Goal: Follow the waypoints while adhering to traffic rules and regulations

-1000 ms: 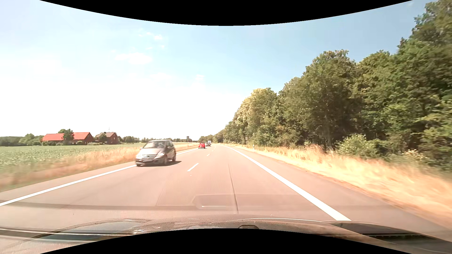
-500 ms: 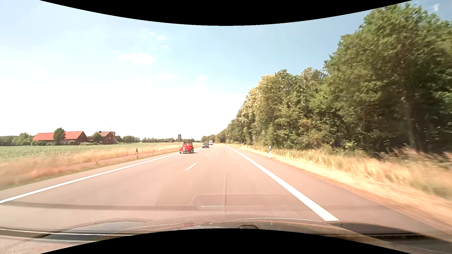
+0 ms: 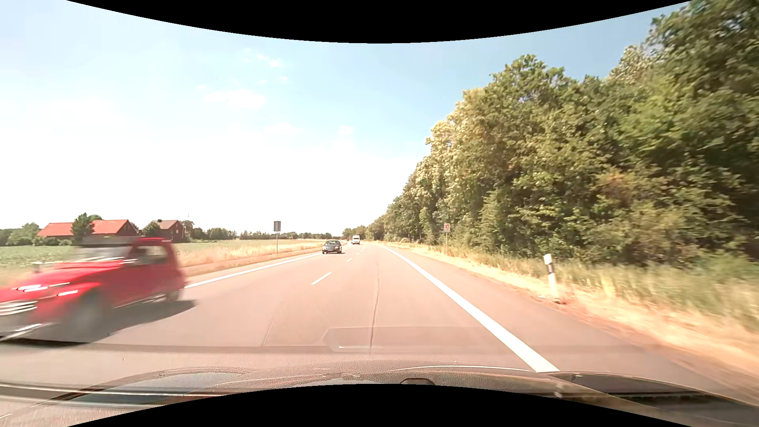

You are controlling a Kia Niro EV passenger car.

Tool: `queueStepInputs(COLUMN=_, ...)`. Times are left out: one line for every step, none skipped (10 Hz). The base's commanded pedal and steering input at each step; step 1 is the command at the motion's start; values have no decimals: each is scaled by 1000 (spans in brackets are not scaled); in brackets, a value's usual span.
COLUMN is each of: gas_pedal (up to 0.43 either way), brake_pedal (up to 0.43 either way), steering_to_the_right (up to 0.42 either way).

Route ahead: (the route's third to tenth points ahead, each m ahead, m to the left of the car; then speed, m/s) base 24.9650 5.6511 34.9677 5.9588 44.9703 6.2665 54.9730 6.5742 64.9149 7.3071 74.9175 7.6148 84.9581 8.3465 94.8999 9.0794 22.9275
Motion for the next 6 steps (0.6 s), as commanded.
queueStepInputs(gas_pedal=228, brake_pedal=0, steering_to_the_right=-9)
queueStepInputs(gas_pedal=240, brake_pedal=0, steering_to_the_right=-9)
queueStepInputs(gas_pedal=240, brake_pedal=0, steering_to_the_right=-9)
queueStepInputs(gas_pedal=240, brake_pedal=0, steering_to_the_right=-8)
queueStepInputs(gas_pedal=240, brake_pedal=0, steering_to_the_right=-8)
queueStepInputs(gas_pedal=248, brake_pedal=0, steering_to_the_right=-8)
